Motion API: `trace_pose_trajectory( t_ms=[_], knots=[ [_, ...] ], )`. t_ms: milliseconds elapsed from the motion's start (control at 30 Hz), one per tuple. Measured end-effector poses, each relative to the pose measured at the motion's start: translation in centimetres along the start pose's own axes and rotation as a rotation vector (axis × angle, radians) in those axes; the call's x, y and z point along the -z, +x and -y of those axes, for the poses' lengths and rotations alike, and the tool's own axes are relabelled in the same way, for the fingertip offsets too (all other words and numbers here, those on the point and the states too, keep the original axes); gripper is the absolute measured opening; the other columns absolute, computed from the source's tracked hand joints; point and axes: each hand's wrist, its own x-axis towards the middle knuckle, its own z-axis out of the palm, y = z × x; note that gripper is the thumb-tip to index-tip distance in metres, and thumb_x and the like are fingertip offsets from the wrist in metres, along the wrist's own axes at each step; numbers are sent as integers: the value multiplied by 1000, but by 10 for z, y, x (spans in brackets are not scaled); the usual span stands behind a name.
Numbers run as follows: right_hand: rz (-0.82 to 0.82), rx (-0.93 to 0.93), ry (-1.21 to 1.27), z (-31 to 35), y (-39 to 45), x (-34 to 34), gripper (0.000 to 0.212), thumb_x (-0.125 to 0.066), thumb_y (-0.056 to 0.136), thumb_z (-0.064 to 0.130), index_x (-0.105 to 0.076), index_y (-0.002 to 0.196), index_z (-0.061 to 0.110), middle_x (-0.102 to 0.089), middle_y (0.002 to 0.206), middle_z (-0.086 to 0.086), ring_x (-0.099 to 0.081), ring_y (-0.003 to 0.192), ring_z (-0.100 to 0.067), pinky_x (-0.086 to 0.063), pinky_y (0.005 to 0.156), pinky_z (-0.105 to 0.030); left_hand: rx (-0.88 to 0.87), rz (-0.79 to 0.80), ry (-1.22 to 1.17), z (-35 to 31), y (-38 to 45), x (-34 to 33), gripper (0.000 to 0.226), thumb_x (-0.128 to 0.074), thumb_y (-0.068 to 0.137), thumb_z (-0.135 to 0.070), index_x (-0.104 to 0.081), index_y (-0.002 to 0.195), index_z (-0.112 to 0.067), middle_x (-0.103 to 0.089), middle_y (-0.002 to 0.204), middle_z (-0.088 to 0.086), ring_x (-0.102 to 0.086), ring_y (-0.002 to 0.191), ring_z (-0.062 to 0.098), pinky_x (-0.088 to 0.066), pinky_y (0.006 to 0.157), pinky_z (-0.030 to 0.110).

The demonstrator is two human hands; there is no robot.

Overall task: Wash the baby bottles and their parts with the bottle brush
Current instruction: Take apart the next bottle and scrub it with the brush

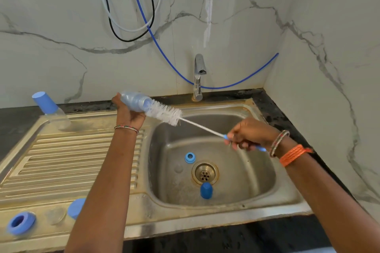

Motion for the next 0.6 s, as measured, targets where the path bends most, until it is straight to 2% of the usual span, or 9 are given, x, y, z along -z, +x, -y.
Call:
trace_pose_trajectory(
  t_ms=[33,100,233,300,400,467,533,567,600],
  knots=[
    [150,-67,130,-1,-2,2,18,-55,93,8,-68,81,4,-61,60,-3,-43,41,-4,-34,39,-16,-8,60,-21,-2,-1,-1,45,-30,96,-51,-53,92,-12,-61,79,5,-65,69,17,-57,74,29],
    [128,-35,73,-5,-4,5,15,-57,92,11,-69,84,6,-64,63,-2,-47,44,-4,-39,41,-16,-4,124,18,-4,-2,0,50,-30,95,-55,-54,96,-11,-66,75,5,-67,69,16,-58,68,29],
    [-596,313,-375,-17,3,11,7,-67,82,4,-70,83,10,-68,81,-7,-60,73,-17,-53,72,-33,139,39,239,-5,-1,-1,56,-41,87,-64,-54,113,-15,-64,102,11,-62,97,25,-54,78,46],
    [-828,457,-473,-20,7,14,12,-66,77,-4,-68,79,8,-66,78,-7,-59,72,-23,-52,71,-39,175,-10,294,-1,-2,-5,52,-42,88,-63,-55,102,-14,-62,102,11,-61,95,25,-51,78,44],
    [-1046,600,-633,-18,4,10,19,-66,69,-11,-67,75,7,-65,73,-7,-60,69,-29,-47,68,-36,196,-56,283,7,-1,-8,43,-43,94,-53,-52,92,-10,-60,97,11,-61,89,24,-55,73,41],
    [-876,503,-567,-13,1,12,15,-67,76,-2,-69,73,13,-64,69,-3,-61,65,-20,-44,62,-27,181,-69,208,7,1,-7,40,-42,96,-48,-52,100,-10,-58,96,11,-60,87,22,-56,73,38],
    [-377,230,-344,-6,-4,17,17,-64,87,12,-69,72,19,-61,58,3,-53,46,-3,-38,49,-15,130,-56,157,3,2,-3,43,-37,97,-50,-51,105,-10,-58,96,9,-60,85,20,-55,74,34],
    [-171,106,-169,-5,-6,18,19,-61,90,14,-70,73,17,-60,53,3,-45,37,-3,-34,43,-14,96,-25,143,2,3,-1,44,-35,97,-50,-52,104,-9,-60,94,9,-62,84,19,-56,72,33],
    [-88,58,-80,-6,-6,18,19,-60,92,15,-70,75,15,-60,53,3,-42,35,-2,-33,41,-15,69,-3,124,0,3,1,45,-35,98,-49,-52,106,-8,-62,93,10,-64,83,19,-57,71,31]
  ],
)
